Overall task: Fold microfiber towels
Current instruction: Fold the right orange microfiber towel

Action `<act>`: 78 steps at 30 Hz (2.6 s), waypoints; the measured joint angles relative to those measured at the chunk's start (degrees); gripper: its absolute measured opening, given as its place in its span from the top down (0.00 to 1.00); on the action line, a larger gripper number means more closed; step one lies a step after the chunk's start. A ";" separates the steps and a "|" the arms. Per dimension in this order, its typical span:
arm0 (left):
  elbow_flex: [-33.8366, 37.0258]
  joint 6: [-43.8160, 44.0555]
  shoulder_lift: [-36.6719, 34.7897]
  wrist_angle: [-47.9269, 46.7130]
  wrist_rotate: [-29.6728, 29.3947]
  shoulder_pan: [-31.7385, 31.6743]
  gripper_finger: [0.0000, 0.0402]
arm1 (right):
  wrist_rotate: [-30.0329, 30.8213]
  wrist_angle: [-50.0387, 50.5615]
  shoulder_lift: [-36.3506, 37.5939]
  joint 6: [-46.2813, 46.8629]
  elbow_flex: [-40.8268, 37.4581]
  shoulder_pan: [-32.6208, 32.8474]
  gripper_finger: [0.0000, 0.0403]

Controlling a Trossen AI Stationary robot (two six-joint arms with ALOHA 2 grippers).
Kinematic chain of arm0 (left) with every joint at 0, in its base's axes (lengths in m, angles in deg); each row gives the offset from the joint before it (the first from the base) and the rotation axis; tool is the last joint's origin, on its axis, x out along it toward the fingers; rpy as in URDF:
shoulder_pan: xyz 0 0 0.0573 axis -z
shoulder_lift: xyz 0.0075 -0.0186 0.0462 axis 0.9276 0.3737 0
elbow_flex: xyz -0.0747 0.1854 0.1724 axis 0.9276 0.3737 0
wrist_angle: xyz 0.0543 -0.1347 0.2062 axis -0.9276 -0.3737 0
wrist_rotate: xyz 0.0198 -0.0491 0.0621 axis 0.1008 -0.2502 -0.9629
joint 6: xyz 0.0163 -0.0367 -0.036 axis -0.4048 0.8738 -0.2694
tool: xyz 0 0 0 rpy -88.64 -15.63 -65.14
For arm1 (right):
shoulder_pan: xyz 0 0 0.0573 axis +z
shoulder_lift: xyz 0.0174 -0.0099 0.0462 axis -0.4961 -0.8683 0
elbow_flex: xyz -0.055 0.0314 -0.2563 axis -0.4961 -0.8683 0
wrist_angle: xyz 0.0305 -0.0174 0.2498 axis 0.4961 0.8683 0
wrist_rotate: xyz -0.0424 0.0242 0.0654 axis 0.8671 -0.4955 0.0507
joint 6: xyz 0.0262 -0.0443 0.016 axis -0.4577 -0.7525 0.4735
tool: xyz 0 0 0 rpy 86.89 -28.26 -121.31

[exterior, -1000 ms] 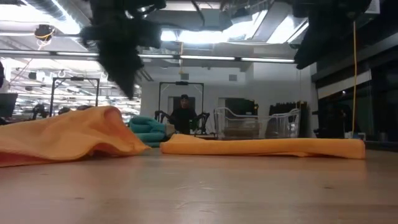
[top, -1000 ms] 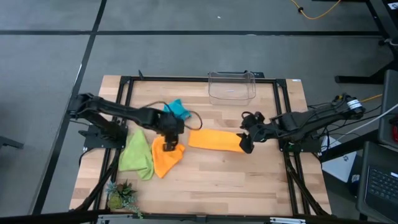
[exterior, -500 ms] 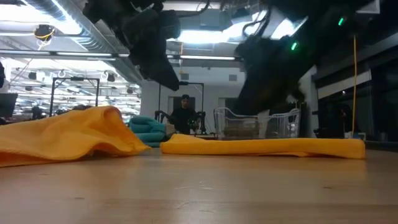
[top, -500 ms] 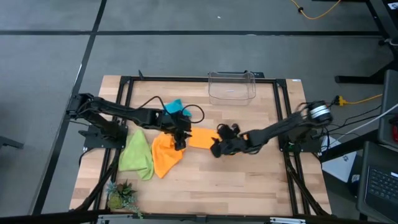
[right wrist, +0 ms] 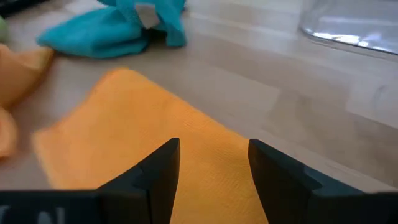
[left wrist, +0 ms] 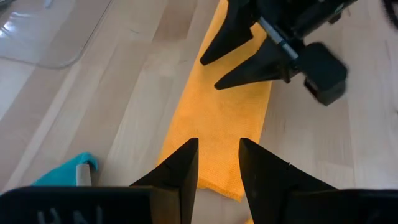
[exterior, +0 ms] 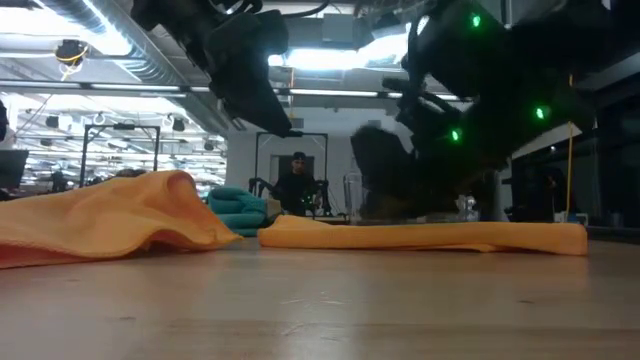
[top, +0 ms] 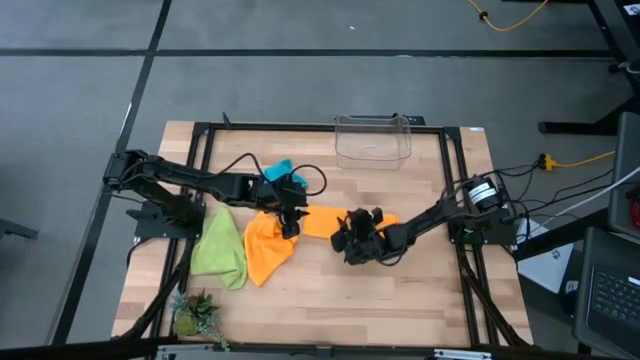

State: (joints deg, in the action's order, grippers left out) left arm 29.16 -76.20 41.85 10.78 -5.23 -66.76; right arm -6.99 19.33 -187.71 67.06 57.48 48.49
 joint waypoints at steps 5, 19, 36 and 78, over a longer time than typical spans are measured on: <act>0.00 -0.03 0.00 0.15 0.00 0.00 0.73 | 0.00 0.53 -2.88 -1.05 -0.01 1.33 0.52; 0.00 -0.02 0.00 0.13 -0.02 0.00 0.73 | -27.58 -5.05 -2.06 -37.38 0.03 1.01 0.52; 0.00 -0.20 0.00 -0.30 -0.02 0.02 0.73 | -56.99 13.44 17.10 -50.63 -0.80 -5.19 0.52; 0.04 -0.02 0.02 -0.78 -0.39 1.07 0.73 | -7.23 6.64 -1.13 -6.01 -1.04 14.28 0.52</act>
State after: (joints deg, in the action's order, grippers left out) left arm 29.21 -76.22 41.87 10.00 -5.62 -65.69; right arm -14.22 25.98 -188.84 61.05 56.45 62.77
